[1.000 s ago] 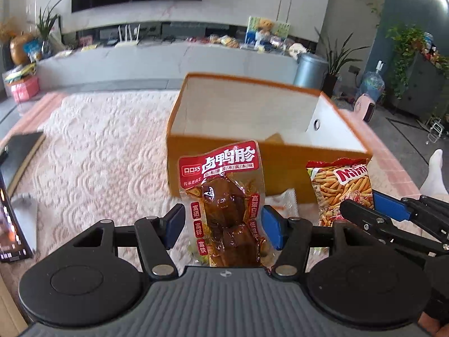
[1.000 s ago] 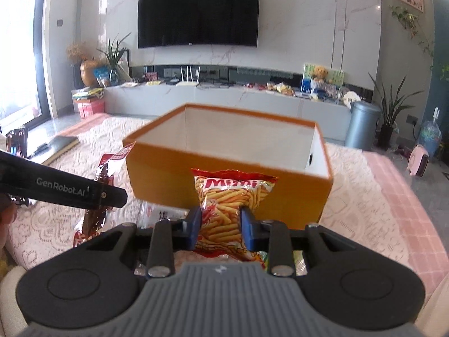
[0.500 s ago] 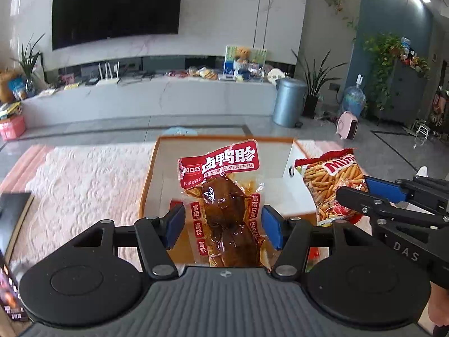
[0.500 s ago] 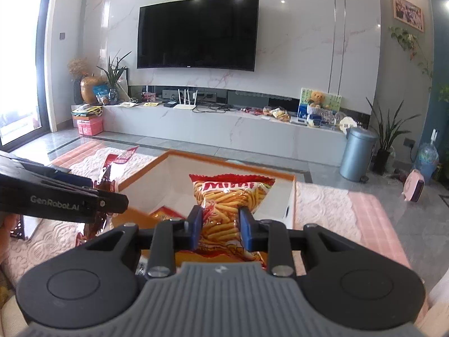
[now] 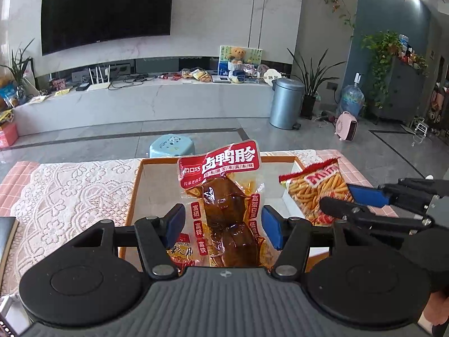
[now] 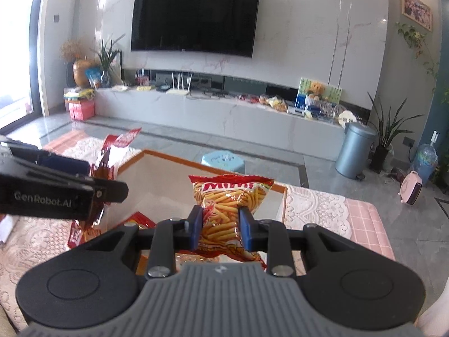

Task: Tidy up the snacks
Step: 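Lift both packets over the orange box and open both tools to release them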

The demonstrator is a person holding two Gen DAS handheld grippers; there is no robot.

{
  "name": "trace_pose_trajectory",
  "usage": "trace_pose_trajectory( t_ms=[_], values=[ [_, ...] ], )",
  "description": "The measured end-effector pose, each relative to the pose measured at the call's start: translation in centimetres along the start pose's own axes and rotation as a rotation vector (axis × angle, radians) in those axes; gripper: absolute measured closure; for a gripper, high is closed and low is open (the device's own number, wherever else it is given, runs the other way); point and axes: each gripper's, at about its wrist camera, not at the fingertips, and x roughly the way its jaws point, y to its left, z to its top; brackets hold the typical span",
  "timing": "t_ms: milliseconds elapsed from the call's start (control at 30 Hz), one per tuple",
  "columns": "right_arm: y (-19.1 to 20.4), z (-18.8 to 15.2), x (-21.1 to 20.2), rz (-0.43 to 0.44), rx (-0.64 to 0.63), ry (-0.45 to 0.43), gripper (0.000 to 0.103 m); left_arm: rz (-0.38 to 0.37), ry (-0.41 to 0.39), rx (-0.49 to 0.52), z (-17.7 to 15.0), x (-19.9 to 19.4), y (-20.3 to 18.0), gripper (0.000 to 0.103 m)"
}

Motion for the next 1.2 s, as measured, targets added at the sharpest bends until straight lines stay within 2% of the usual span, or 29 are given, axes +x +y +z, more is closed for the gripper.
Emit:
trace_pose_trajectory(
  t_ms=[367,567,800,1033,1200],
  values=[
    [-0.5,0.2,7.7,-0.001,-0.033,0.182,0.078,0.051,0.039,0.026,1.2,5.1,-0.4,0.035],
    [-0.8,-0.6,11.4,-0.004,-0.05,0.312,0.078,0.085,0.113,0.066,0.5,8.3,-0.6,0.035],
    [-1.1,-1.7,14.5,0.008,-0.059,0.44,0.077,0.074,0.21,0.119,-0.6,10.7,-0.7,0.035],
    [-0.4,-1.6,15.3,-0.012,-0.115,0.458,0.077,0.069,0.312,0.134,-1.4,12.5,-0.9,0.034],
    [-0.3,-1.4,15.4,-0.018,-0.142,0.467,0.077,0.07,0.346,0.168,-2.0,12.6,-1.4,0.029]
  ],
)
